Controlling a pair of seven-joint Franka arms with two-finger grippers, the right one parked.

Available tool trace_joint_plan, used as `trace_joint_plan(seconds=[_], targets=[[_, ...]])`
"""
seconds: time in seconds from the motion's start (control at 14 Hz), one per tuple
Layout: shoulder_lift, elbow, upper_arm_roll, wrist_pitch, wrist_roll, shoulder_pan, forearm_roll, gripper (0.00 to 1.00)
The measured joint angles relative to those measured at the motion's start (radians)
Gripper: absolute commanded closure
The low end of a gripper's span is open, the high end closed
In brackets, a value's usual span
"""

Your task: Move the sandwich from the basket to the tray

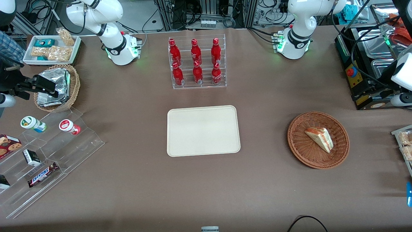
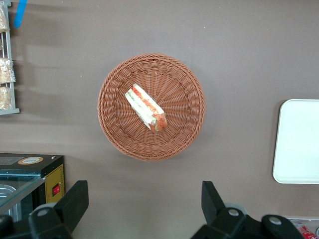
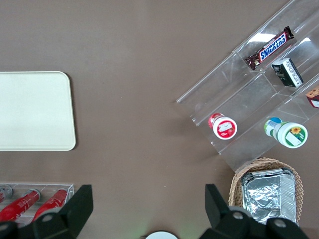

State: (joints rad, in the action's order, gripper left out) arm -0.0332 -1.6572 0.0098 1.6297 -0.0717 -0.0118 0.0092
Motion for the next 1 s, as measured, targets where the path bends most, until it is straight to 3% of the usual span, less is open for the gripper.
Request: trace_joint_plan(seconds=[1.0], targets=[[0.015,-0.001,-0.003,-0.001,0.004,-0.001,0.0,0.0]])
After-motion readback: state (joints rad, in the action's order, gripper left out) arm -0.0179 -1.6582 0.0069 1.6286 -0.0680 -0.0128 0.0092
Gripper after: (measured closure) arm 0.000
